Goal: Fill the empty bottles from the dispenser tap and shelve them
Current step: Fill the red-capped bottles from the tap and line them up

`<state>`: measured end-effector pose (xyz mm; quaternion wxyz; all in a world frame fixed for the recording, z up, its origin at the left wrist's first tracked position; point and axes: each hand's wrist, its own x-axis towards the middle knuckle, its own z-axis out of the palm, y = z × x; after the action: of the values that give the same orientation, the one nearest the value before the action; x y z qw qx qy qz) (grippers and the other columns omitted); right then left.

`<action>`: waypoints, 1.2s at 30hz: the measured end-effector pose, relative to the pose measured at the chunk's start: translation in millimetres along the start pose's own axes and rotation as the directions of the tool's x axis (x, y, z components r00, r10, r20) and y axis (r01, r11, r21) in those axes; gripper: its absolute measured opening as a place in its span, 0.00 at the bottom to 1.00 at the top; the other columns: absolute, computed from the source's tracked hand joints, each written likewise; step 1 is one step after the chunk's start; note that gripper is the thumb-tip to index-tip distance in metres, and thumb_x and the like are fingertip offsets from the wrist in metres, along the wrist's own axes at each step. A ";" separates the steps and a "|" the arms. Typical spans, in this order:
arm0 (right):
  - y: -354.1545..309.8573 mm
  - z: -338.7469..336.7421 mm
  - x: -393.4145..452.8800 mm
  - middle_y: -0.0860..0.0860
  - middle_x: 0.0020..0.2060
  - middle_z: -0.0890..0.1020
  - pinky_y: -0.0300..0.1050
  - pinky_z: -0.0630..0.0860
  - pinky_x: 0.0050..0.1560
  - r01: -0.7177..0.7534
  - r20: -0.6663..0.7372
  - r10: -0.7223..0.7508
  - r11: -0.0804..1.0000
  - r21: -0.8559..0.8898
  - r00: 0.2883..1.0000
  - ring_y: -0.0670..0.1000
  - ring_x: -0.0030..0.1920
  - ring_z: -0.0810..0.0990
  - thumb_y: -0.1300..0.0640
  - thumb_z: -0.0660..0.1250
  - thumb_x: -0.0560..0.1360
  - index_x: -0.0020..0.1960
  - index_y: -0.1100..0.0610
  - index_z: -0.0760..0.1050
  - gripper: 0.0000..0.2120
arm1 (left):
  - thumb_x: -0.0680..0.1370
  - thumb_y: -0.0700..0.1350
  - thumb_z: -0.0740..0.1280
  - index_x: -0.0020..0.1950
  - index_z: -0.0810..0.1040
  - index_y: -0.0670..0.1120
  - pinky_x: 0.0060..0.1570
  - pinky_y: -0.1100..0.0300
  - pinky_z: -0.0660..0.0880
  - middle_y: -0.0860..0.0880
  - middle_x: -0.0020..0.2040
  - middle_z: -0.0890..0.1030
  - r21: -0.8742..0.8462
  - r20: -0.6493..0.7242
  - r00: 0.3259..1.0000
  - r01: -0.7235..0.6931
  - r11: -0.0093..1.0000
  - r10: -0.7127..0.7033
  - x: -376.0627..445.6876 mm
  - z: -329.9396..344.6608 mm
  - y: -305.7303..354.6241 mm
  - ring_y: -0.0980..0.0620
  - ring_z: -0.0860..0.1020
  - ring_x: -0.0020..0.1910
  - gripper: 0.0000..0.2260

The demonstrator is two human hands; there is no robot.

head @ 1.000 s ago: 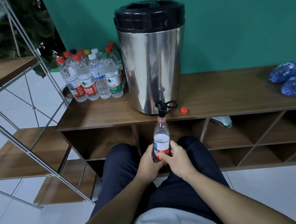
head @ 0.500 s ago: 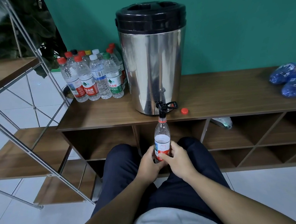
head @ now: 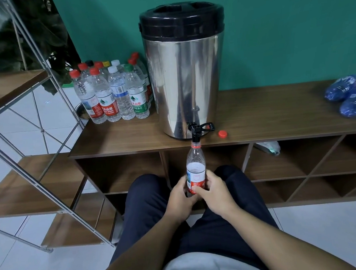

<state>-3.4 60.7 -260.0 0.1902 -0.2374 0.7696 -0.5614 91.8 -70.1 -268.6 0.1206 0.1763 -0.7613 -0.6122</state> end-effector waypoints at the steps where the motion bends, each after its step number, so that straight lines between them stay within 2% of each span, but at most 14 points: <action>1: -0.1 0.2 -0.1 0.42 0.58 0.88 0.54 0.86 0.61 0.002 0.000 -0.002 1.000 -0.003 1.000 0.45 0.59 0.88 0.51 0.80 0.74 0.68 0.43 0.79 0.24 | 0.79 0.36 0.80 0.74 0.80 0.52 0.70 0.55 0.81 0.55 0.65 0.87 -0.009 0.002 1.000 -0.002 1.000 0.002 -0.4 -0.1 1.0 0.57 0.85 0.66 0.27; 7: 1.7 0.8 -0.2 0.40 0.59 0.88 0.49 0.86 0.62 0.004 -0.019 -0.004 0.999 -0.046 1.000 0.41 0.60 0.86 0.53 0.81 0.76 0.72 0.44 0.78 0.26 | 0.79 0.35 0.80 0.75 0.80 0.53 0.70 0.54 0.81 0.55 0.65 0.87 -0.025 0.007 1.000 -0.004 1.000 0.005 -0.6 0.3 2.3 0.56 0.84 0.67 0.28; 20: 1.4 0.9 -0.1 0.40 0.58 0.88 0.50 0.86 0.61 0.009 -0.025 -0.011 0.998 -0.063 1.000 0.42 0.59 0.87 0.53 0.80 0.76 0.69 0.43 0.79 0.24 | 0.78 0.34 0.79 0.75 0.80 0.53 0.73 0.48 0.80 0.54 0.66 0.87 -0.022 0.007 1.000 -0.008 1.000 0.008 -0.7 0.2 1.2 0.54 0.84 0.68 0.28; 36: 6.5 1.9 2.5 0.41 0.59 0.88 0.51 0.85 0.63 0.008 -0.017 -0.009 0.999 -0.051 1.000 0.42 0.60 0.87 0.53 0.80 0.76 0.71 0.43 0.78 0.26 | 0.79 0.34 0.79 0.75 0.80 0.54 0.71 0.54 0.80 0.55 0.66 0.87 -0.021 0.005 1.000 -0.020 1.000 0.020 -2.8 -0.3 4.4 0.56 0.84 0.68 0.28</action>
<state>-5.4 59.5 -266.8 0.1748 -0.2406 0.7844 -0.5443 93.9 -68.4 -264.2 0.1264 0.1658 -0.7567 -0.6196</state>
